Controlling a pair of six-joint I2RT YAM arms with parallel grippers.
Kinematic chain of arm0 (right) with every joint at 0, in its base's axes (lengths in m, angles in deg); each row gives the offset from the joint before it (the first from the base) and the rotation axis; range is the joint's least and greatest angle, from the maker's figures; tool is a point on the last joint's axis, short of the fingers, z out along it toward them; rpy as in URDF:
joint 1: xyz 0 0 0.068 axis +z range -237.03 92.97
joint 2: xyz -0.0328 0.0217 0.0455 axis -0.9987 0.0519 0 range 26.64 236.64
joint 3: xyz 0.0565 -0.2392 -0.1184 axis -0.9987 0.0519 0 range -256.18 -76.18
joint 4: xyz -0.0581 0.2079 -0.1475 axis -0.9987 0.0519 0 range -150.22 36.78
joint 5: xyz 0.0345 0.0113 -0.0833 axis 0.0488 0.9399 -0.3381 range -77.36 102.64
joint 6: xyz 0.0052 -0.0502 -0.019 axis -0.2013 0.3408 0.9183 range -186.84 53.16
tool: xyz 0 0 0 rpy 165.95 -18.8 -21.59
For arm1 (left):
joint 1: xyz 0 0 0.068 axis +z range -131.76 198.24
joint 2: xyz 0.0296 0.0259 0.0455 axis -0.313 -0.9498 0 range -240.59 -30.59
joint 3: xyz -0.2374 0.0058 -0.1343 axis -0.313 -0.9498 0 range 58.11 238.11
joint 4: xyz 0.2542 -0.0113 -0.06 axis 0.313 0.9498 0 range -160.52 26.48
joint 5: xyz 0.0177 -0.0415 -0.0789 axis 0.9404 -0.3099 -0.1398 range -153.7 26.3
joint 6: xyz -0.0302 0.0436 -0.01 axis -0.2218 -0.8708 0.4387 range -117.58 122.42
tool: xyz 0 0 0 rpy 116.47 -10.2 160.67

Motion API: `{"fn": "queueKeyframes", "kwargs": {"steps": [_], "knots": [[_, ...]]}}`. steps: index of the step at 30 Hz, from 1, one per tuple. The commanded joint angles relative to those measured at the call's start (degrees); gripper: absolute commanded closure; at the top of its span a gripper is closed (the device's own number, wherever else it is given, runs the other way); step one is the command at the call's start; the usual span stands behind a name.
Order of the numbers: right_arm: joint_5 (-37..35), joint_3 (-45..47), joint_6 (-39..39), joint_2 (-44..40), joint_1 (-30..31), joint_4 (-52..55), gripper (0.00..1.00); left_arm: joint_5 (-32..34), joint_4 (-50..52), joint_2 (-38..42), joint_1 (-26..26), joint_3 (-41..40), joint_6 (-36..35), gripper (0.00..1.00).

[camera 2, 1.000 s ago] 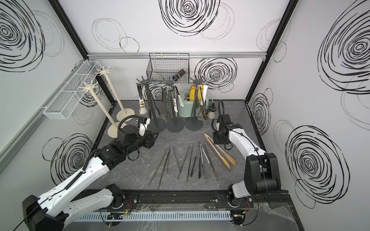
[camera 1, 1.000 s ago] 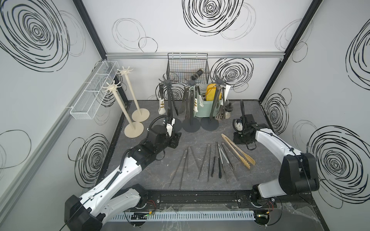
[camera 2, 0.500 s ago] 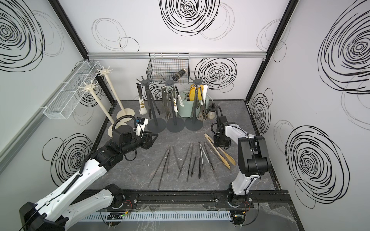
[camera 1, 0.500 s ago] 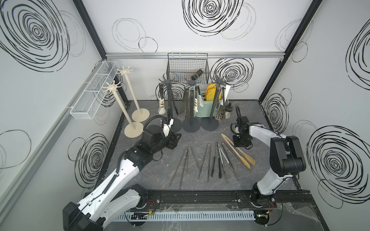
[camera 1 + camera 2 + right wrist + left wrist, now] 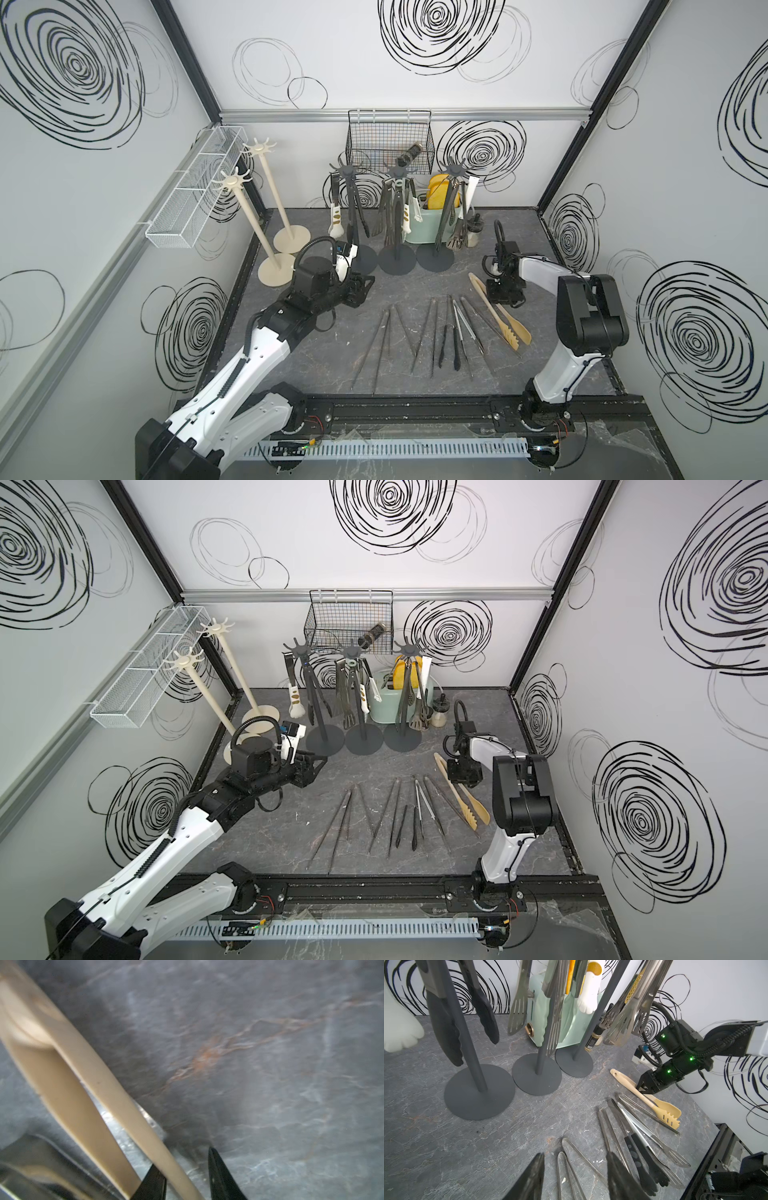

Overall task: Hang food tongs on kitchen utensil racks
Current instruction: Pick up the food tongs from the center of the board.

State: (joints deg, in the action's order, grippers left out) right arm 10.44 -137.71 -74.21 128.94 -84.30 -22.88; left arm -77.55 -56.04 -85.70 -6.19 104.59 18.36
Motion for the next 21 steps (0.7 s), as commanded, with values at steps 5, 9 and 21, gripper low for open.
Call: {"fn": "queueKeyframes", "kwargs": {"steps": [5, 9, 21], "knots": [[-1.6, 2.1, -2.6, 1.9, -6.1, -2.3, 0.69, -3.4, -4.2, -1.1, 1.7, -0.9, 0.6, 0.48], [-0.8, 2.2, -2.7, 3.1, -6.4, -2.6, 0.79, -4.0, -4.4, -1.3, 2.3, -1.0, 0.8, 0.49], [-5.3, 1.6, -3.9, 2.6, -7.5, -2.2, 0.94, -6.2, -5.9, -1.1, 2.9, -1.7, 2.0, 0.49]]}}
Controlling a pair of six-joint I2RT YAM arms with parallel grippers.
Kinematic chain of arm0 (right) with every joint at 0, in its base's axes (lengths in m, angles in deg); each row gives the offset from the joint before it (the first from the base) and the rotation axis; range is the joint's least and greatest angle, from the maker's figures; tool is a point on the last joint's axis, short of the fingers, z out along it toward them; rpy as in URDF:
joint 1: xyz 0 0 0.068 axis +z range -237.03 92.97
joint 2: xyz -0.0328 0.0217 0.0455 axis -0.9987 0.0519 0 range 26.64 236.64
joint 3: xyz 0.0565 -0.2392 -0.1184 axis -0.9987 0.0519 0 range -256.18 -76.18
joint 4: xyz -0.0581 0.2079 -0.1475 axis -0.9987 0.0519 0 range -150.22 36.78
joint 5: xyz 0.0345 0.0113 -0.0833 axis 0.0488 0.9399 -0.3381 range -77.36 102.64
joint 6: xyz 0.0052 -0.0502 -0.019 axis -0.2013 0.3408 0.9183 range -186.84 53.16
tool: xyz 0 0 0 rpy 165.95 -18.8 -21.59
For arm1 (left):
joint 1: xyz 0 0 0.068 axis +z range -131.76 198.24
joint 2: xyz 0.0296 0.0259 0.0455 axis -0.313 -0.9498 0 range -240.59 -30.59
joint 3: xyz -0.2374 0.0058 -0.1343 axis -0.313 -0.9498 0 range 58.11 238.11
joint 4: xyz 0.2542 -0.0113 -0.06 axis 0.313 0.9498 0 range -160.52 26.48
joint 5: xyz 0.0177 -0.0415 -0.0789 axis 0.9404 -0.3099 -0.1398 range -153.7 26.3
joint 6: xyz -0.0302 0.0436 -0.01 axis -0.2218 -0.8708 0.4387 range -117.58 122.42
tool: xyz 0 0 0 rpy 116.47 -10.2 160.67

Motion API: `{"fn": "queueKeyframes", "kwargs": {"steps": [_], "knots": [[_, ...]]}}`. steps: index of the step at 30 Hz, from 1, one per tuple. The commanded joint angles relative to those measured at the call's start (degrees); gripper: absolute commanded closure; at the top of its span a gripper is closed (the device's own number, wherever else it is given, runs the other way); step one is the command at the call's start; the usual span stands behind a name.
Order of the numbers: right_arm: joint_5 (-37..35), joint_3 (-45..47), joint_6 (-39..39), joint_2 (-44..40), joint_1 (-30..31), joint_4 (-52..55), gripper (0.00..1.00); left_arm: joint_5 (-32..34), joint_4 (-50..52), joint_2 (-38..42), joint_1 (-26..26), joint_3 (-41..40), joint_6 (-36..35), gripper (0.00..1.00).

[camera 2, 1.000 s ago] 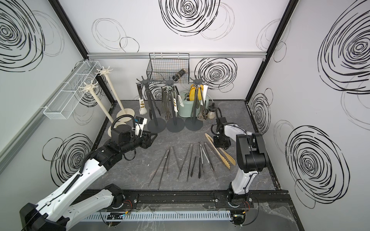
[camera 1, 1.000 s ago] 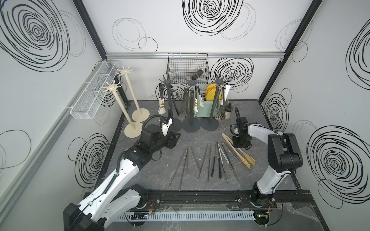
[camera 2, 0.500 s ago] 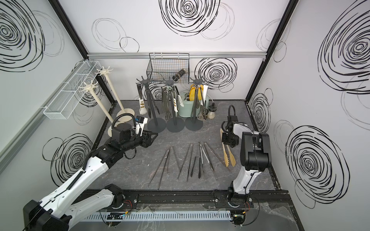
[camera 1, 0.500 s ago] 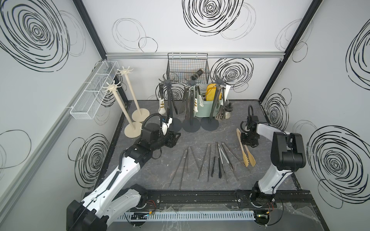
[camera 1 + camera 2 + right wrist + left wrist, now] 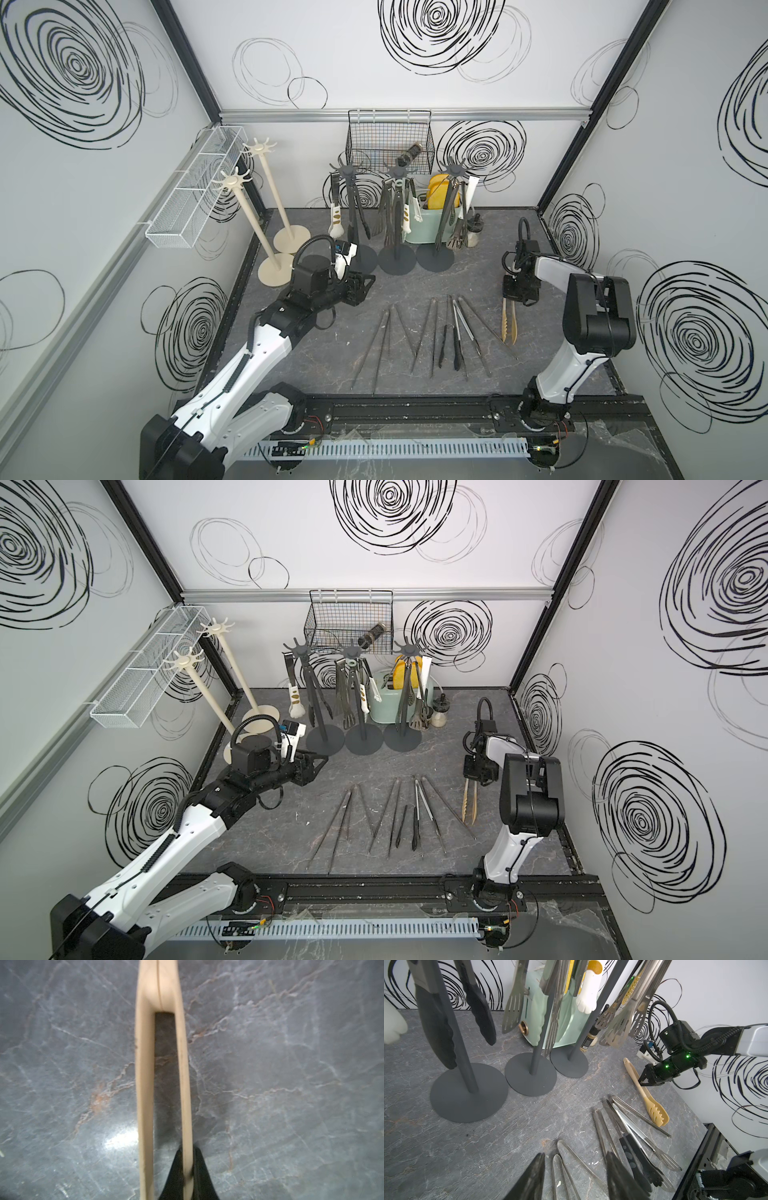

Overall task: Hang food tongs on kitchen utensil racks
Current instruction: Pick up the food tongs from the center of the board.

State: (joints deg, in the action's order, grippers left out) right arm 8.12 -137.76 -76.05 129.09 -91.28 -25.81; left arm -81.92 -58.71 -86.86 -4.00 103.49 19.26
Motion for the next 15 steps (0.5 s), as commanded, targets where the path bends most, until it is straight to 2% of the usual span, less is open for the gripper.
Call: {"fn": "queueKeyframes", "kwargs": {"steps": [1, 8, 15], "knots": [[-2.9, 1.9, -2.1, 2.4, -0.4, 0.6, 0.95, -2.1, -3.5, 0.1, 0.7, -0.7, 1.2, 0.49], [-5.9, 1.8, -3.0, 1.3, 0.2, 0.7, 1.0, -2.7, -4.4, 0.9, 0.7, -1.1, 2.0, 0.49], [-8.9, 0.0, -3.9, -7.3, 0.2, 1.1, 1.0, -3.6, -5.5, 3.0, 0.7, -1.1, 2.5, 0.53]]}}
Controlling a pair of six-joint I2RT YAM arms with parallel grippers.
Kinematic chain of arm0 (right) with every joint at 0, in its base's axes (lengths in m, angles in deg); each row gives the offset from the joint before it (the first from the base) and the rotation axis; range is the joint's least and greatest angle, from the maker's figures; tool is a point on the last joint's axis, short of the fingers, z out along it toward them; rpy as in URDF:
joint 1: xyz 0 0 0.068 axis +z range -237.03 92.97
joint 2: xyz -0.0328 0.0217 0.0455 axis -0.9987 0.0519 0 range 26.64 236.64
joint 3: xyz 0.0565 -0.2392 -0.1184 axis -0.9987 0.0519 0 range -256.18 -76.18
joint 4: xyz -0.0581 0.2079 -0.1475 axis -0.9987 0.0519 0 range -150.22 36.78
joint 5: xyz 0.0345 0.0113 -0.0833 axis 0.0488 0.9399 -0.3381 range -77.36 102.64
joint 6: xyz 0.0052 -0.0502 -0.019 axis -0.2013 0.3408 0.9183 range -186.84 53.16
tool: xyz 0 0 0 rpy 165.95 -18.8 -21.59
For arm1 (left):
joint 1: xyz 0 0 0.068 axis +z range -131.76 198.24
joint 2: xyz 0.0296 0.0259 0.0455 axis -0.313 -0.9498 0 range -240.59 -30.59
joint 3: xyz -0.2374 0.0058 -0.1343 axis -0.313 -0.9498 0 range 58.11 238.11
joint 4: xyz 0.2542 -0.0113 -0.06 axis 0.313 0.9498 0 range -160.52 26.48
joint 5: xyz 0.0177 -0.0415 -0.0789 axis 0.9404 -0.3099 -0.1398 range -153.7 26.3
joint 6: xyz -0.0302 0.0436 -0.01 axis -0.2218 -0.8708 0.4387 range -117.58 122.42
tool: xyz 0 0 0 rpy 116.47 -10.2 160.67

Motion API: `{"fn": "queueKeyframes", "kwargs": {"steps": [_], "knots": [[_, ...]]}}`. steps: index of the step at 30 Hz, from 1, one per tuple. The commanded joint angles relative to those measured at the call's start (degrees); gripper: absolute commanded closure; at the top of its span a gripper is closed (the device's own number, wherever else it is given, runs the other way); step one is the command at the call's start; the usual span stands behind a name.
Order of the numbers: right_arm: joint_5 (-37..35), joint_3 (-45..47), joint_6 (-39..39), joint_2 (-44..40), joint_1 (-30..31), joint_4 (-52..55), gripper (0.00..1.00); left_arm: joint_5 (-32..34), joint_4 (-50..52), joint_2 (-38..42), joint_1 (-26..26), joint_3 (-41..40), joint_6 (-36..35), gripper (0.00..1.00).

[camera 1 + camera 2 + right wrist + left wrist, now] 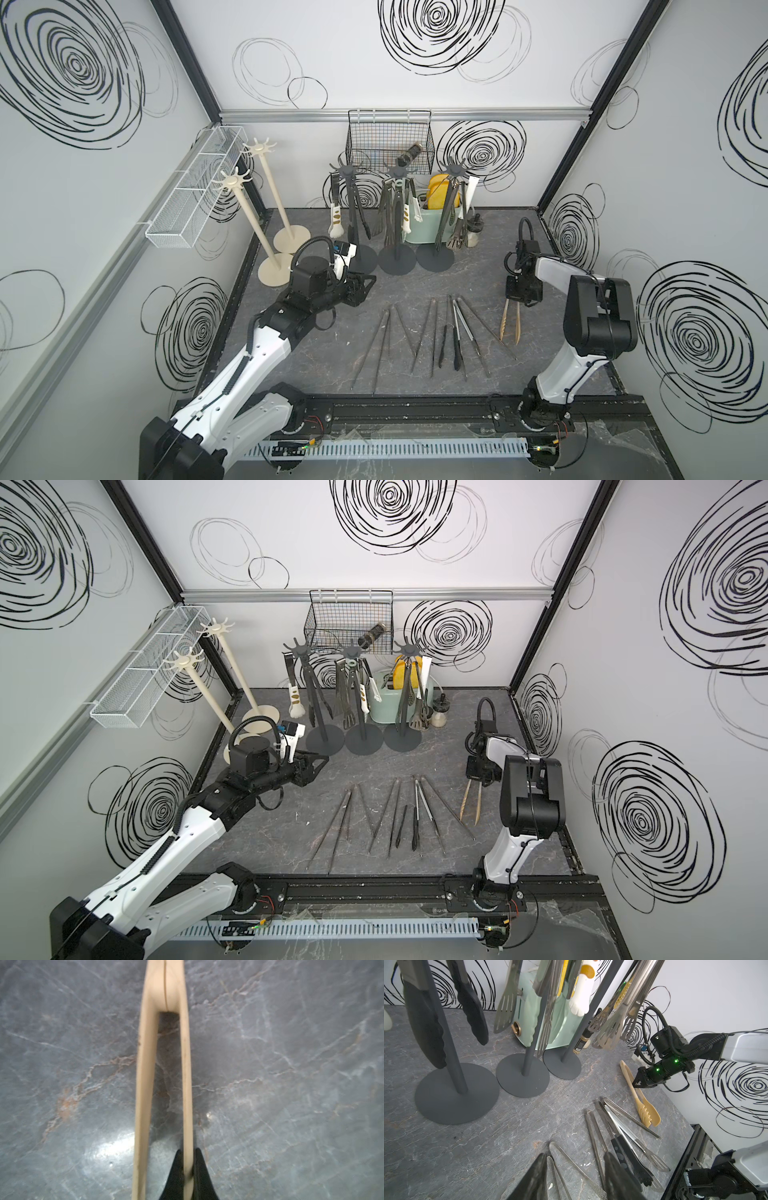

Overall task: Hang food tongs on kitchen utensil racks
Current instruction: Pick up the food tongs from the center of the board.

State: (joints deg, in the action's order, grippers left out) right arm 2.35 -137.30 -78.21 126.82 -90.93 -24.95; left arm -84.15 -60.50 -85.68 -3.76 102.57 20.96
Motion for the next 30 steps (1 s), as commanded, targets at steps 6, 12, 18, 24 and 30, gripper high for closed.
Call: {"fn": "queueKeyframes", "kwargs": {"steps": [6, 12, 18, 24, 30], "knots": [[-3.9, -3.3, -2.0, -13.9, 0.7, 1.0, 1.0, -2.4, -5.3, 4.1, 0.4, -1.0, 1.7, 0.56], [-4.8, -8.7, -0.5, -21.0, 4.1, 3.8, 1.0, -1.7, -5.5, 6.9, 0.5, -2.3, 2.8, 0.59], [-6.9, -12.3, 3.5, -29.5, 11.1, 2.6, 1.0, -0.7, -5.5, 9.7, 0.4, -3.6, 4.2, 0.63], [-5.4, -18.2, 8.2, -35.3, 20.6, 5.4, 1.0, 0.9, -4.8, 12.1, 0.4, -4.6, 3.8, 0.65], [-7.4, -23.5, 9.9, -34.9, 37.3, 6.3, 1.0, 1.0, -6.9, 13.1, 0.5, -6.3, 4.0, 0.66]]}}
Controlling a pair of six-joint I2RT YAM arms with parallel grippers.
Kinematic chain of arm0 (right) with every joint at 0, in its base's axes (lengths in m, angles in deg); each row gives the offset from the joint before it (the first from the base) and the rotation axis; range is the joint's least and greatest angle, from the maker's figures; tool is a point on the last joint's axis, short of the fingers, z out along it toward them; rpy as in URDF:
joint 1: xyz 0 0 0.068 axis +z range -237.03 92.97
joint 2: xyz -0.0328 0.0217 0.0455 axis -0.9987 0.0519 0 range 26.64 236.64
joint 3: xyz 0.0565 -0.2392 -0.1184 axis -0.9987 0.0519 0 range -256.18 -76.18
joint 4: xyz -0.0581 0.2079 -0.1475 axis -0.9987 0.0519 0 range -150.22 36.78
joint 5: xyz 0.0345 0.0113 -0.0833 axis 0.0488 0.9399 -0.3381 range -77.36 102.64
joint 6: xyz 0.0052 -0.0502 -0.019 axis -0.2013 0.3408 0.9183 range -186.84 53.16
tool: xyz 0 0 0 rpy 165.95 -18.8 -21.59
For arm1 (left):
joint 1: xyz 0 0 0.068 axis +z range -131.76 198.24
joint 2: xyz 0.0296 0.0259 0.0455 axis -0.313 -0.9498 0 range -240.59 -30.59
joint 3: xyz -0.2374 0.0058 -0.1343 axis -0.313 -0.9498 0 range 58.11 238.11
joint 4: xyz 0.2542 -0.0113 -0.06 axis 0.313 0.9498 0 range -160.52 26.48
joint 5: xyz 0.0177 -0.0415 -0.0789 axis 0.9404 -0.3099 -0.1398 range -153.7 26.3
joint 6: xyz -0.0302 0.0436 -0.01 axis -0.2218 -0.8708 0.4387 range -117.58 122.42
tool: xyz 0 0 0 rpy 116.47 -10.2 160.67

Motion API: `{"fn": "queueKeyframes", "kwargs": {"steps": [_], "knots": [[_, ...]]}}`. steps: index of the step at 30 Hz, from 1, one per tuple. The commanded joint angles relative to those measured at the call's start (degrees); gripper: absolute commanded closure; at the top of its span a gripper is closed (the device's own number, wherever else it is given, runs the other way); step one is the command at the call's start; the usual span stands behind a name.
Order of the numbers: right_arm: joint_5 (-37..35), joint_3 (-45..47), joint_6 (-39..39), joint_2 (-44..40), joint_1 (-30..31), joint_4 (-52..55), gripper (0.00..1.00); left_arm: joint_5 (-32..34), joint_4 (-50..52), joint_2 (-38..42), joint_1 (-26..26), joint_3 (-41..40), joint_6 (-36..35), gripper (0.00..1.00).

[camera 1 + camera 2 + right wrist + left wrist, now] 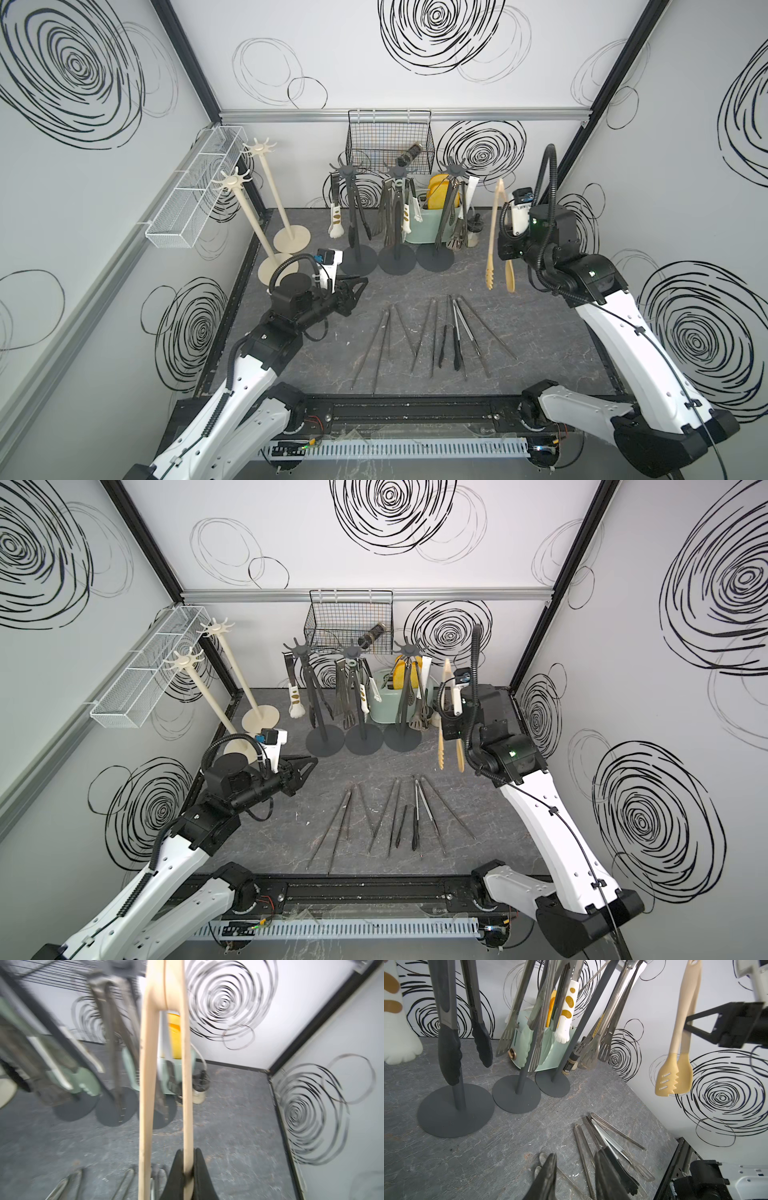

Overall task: Hang food tongs on kitchen utensil racks
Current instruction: Pick up the food tongs from the center of the board, then hang the food tongs on the rack.

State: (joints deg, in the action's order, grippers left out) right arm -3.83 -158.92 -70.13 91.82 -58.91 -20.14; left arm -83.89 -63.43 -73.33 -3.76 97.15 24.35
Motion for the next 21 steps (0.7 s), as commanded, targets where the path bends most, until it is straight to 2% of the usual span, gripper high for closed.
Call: {"fn": "queueKeyframes", "kwargs": {"steps": [1, 4, 8, 14, 21], "knots": [[-2.5, -2.2, 1.7, 0.4, 8.1, 0.5, 1.0, 0.7, -4.4, 0.8, 0.4, -1.0, 0.8, 0.66], [-8.3, -4.0, 0.7, 3.4, 16.5, -2.3, 1.0, 0.6, -5.1, 0.8, 0.4, -1.3, 1.1, 0.67], [-12.8, -6.0, -0.9, 8.3, 23.0, -8.6, 1.0, 0.9, -4.4, 1.2, 0.4, -1.3, 1.0, 0.67], [-17.0, -10.2, -1.9, 16.7, 28.6, -17.5, 1.0, 7.3, 1.4, 1.7, 0.7, -0.1, 1.1, 0.68], [-17.4, -15.3, -2.7, 26.2, 32.3, -26.4, 1.0, 9.8, 5.9, 2.9, 2.5, 0.3, 0.3, 0.68]]}}
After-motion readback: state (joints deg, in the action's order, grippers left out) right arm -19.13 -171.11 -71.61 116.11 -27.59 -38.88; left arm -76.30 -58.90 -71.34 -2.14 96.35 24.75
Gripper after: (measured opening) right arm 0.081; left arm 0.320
